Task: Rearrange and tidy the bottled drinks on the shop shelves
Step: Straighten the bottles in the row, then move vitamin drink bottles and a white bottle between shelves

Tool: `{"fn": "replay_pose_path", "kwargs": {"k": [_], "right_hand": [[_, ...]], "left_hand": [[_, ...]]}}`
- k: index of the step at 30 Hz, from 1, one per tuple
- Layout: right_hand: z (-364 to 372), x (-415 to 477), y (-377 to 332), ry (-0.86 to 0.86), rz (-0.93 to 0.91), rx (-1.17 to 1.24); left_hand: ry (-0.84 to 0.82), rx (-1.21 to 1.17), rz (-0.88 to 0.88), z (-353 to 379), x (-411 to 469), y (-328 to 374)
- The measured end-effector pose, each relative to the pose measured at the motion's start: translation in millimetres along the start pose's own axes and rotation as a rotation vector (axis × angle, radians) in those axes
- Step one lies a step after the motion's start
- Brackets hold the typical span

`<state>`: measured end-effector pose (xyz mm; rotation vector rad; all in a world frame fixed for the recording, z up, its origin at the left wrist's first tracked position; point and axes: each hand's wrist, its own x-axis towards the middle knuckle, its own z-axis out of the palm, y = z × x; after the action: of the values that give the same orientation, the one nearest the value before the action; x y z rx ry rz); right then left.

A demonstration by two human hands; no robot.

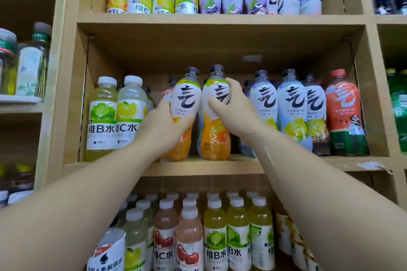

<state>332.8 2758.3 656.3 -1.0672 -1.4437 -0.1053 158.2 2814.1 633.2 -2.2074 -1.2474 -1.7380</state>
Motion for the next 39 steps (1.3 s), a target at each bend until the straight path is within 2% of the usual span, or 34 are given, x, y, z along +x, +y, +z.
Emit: {"fn": "replay_pose_path", "kwargs": {"k": [3,6,14,22,24,27,29,31,33,36,39], "right_hand": [[-0.5,-11.0,12.0,-0.077,0.027,0.006],[0.0,-21.7,19.8,-0.118,0.020,-0.122],[-11.3,-46.8,4.5,0.010,-0.018,-0.551],[-4.9,-59.5,15.1,0.090,-0.082,-0.596],[-0.2,-63.4,11.9,0.171,-0.177,-0.595],[16.1,-69.5,-5.3,0.317,-0.472,-0.499],[36.4,-70.3,-21.1,0.256,-0.569,-0.378],[61.5,-70.8,-39.9,0.073,-0.483,-0.225],[87.3,-68.0,-52.5,-0.103,-0.315,-0.115],[121.7,-57.7,-53.6,-0.234,-0.090,-0.010],[144.8,-44.6,-47.8,-0.225,0.012,0.034]], "left_hand": [[0.020,0.034,0.025,2.8,-3.6,-6.0],[0.005,0.024,-0.010,2.2,-4.7,-5.5],[-0.093,-0.085,0.007,19.1,-14.8,14.5],[-0.121,-0.129,0.037,23.1,-25.6,16.6],[-0.108,-0.092,0.089,12.7,-33.7,7.8],[0.031,-0.023,0.188,-15.2,-40.1,-15.1],[0.172,0.008,0.213,-40.8,-37.7,-34.4],[0.312,0.035,0.168,-67.1,-32.1,-53.8],[0.354,0.095,0.066,-88.2,-27.5,-70.9],[0.227,0.135,-0.090,-99.7,-30.2,-85.0],[0.146,0.084,-0.132,-90.1,-35.6,-94.0]]}}
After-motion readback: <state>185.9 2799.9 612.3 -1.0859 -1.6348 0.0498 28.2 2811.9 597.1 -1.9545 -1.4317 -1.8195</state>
